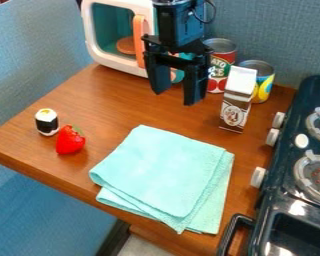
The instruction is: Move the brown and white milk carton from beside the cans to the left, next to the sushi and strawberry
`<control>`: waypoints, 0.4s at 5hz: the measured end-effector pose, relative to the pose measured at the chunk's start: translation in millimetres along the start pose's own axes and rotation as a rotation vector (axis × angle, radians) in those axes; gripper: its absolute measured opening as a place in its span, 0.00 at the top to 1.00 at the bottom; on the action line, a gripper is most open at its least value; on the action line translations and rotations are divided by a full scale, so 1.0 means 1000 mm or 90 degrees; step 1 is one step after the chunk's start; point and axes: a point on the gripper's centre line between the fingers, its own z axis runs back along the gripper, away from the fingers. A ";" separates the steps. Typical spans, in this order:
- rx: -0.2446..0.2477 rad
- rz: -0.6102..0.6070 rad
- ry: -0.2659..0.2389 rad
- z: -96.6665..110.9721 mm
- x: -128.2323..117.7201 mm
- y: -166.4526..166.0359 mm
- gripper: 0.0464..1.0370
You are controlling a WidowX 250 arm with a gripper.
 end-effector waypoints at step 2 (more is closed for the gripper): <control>-0.033 -0.049 -0.020 0.001 0.025 -0.007 0.04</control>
